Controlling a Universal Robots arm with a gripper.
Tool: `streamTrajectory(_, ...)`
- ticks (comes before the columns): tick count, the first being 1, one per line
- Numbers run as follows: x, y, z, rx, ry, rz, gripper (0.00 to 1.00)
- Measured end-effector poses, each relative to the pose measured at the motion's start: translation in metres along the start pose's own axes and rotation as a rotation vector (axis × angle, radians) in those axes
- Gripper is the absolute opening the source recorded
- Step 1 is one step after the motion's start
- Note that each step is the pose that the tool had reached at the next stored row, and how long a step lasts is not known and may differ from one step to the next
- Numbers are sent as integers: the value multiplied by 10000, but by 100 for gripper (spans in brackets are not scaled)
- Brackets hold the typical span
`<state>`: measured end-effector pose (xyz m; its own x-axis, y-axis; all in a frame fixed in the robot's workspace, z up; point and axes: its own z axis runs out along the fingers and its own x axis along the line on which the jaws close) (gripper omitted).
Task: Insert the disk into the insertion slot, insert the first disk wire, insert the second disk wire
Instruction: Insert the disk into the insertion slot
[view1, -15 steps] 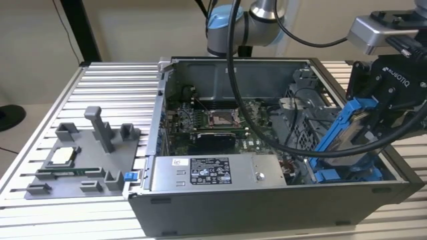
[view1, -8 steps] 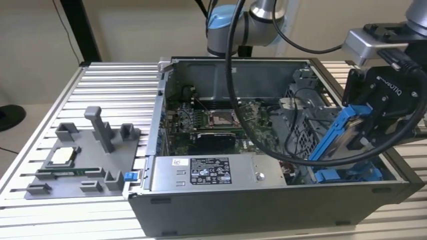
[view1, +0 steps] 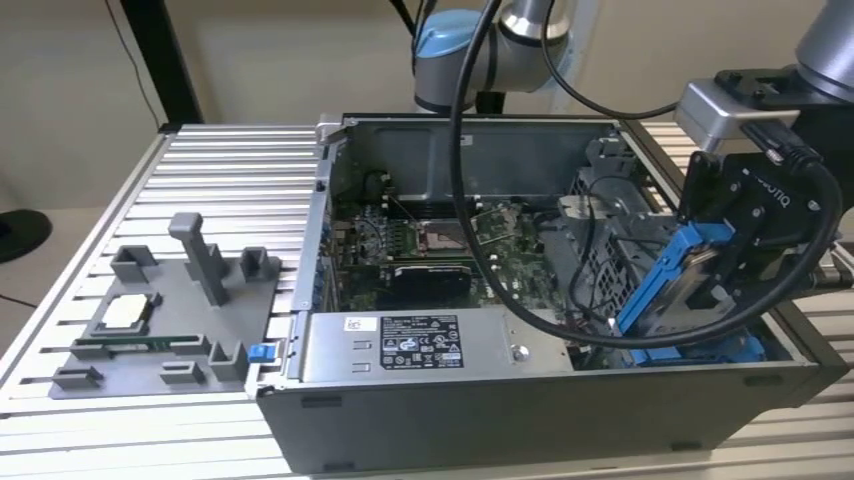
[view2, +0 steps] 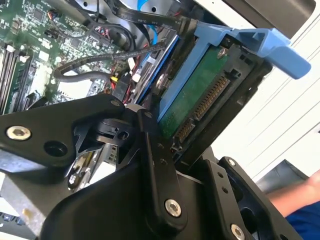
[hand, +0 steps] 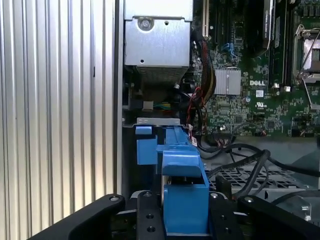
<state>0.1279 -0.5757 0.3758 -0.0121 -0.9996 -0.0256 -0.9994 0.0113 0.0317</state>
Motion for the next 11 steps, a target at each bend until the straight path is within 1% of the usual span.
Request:
streamTrajectory(9, 0, -1, 1, 2, 0, -1, 0)
streamTrajectory(10, 0, -1, 1, 1, 0, -1, 100)
streamTrajectory(11, 0, -1, 2, 0, 0, -1, 100)
